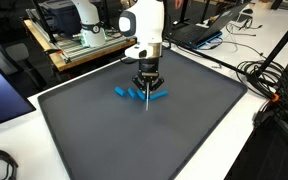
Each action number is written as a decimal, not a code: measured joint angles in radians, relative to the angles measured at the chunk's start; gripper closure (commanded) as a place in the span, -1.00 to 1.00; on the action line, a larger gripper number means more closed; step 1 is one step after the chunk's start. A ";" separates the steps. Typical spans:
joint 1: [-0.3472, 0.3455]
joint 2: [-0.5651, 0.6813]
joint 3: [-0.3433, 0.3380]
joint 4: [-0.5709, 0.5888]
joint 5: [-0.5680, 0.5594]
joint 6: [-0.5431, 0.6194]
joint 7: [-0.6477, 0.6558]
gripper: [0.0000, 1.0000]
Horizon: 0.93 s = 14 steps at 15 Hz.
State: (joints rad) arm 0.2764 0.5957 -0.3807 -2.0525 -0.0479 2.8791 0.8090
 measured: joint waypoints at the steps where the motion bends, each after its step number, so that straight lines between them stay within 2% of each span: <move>1: 0.000 0.000 -0.003 0.003 0.000 0.000 0.000 0.98; 8: -0.016 -0.005 0.033 0.018 0.000 -0.029 -0.020 0.98; 14: -0.048 -0.043 0.081 0.021 0.000 -0.104 -0.062 0.98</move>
State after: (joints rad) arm 0.2286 0.5530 -0.3000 -2.0318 -0.0478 2.7750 0.7469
